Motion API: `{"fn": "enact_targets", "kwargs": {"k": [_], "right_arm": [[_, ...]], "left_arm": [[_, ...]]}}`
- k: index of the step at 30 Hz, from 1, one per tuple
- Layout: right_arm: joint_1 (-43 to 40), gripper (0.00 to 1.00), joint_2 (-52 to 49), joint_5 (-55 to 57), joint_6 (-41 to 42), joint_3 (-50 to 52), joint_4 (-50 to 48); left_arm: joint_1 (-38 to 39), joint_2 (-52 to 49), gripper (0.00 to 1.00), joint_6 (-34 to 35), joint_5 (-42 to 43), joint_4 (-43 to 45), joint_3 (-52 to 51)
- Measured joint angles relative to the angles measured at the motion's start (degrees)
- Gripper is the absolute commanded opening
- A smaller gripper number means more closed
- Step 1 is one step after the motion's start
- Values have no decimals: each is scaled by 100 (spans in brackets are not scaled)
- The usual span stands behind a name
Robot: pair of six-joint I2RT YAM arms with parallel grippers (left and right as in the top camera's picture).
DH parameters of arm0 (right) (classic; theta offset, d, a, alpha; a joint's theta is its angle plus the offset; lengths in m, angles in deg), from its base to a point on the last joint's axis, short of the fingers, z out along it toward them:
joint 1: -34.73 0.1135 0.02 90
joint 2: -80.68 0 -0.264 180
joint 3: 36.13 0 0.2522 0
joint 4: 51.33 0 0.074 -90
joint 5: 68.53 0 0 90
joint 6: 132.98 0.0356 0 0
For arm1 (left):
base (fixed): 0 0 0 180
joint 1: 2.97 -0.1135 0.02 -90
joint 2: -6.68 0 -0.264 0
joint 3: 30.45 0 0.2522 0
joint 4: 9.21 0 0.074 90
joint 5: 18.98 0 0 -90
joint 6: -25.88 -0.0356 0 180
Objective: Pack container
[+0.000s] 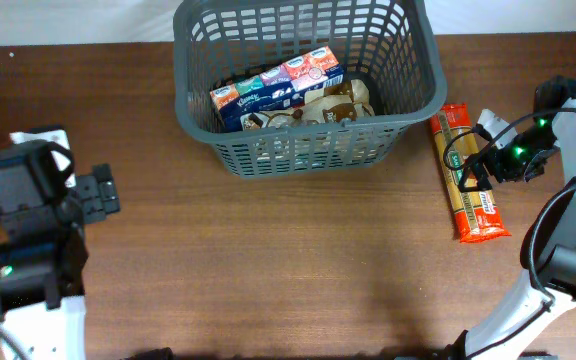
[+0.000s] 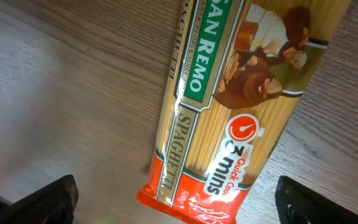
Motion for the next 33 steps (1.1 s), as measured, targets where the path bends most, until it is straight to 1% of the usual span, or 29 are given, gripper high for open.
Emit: {"fn": "enact_targets", "kwargs": {"k": [3,9,14,20,23,30,33], "right_arm": [[-9,99,0,-2,2,2,-37],[-111,99,0,-20,-63,2,-573],[-190,99,0,-15,-610,0,-782],[-164,99,0,83,-946,2,-981],[-72,99,-50,107,-1034,0,-981],[365,99,-649,184,-1071,2,-1003],[496,99,-717,304,-1071,0,-1014]], "left_arm": [[-17,-63,99,2,44,334,-321],[-374,-308,99,2,409,586,-378],[-579,-529,99,2,654,636,-385],[-579,-533,99,2,758,678,-389],[-579,-533,99,2,778,708,-389],[-579,-533,99,2,780,710,-389],[-579,-533,99,2,780,741,-389]]}}
